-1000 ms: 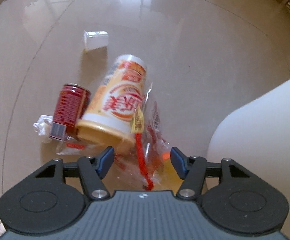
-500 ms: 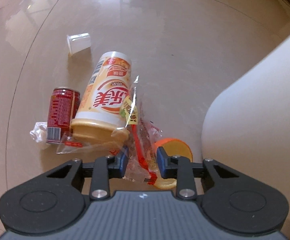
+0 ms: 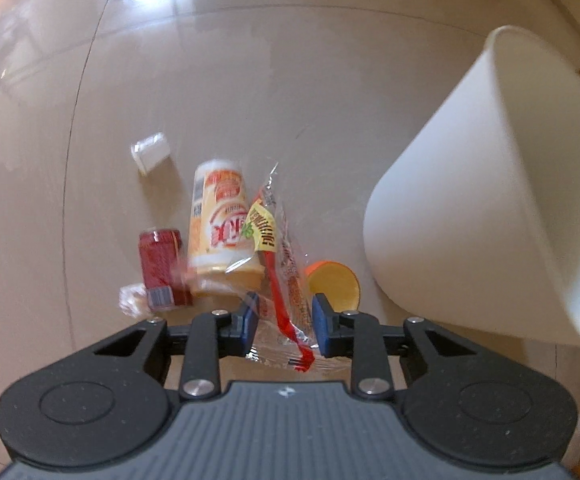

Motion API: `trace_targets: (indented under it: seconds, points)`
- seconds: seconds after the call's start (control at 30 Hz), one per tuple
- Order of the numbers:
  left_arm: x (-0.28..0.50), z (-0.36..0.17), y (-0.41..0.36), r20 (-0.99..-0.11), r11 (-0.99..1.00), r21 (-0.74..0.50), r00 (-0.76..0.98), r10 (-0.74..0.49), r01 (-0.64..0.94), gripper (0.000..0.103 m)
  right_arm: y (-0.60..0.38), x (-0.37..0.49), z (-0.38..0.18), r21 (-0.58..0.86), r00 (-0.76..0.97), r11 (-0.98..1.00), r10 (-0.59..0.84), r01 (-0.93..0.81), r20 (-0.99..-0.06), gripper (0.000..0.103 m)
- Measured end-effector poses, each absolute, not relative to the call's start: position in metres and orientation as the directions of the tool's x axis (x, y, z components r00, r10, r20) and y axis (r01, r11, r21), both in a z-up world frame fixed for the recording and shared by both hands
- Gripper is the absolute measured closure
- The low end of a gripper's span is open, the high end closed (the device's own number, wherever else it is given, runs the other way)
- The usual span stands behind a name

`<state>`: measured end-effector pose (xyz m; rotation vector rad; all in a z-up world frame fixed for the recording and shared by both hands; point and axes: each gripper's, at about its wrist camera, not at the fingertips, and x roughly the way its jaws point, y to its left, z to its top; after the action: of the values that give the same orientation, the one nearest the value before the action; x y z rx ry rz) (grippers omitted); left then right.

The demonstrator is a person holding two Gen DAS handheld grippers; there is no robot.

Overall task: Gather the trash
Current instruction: 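Carry the wrapper over the white bin and open the left tool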

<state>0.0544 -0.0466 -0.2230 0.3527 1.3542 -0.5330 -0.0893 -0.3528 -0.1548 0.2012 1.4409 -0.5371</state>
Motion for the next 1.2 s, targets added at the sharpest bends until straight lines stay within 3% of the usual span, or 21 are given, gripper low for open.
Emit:
trace_targets:
  seconds: [0.53, 0.9, 0.97, 1.03, 1.2]
  points:
    - [0.053, -0.082, -0.114, -0.954, 0.590, -0.099, 0.092, -0.285, 0.801, 0.075, -0.356, -0.090, -0.154, -0.168, 0.039, 0.862, -0.212, 0.479, -0.976, 0.089]
    - [0.041, -0.074, -0.159, -0.933, 0.510, -0.189, 0.009, -0.361, 0.839, 0.074, -0.359, -0.090, -0.153, -0.156, 0.045, 0.861, -0.203, 0.484, -0.978, 0.089]
    - [0.039, -0.074, -0.162, -0.927, 0.507, -0.201, 0.005, -0.374, 0.838, 0.062, -0.358, -0.090, -0.153, -0.156, 0.047, 0.861, -0.204, 0.484, -0.978, 0.089]
    - [0.037, -0.077, -0.164, -0.929, 0.531, -0.193, 0.021, -0.370, 0.825, 0.028, -0.358, -0.091, -0.153, -0.155, 0.049, 0.861, -0.204, 0.484, -0.978, 0.089]
    - [0.041, -0.088, -0.156, -0.939, 0.580, -0.177, 0.041, -0.343, 0.795, 0.027, -0.359, -0.092, -0.153, -0.150, 0.051, 0.862, -0.199, 0.483, -0.979, 0.089]
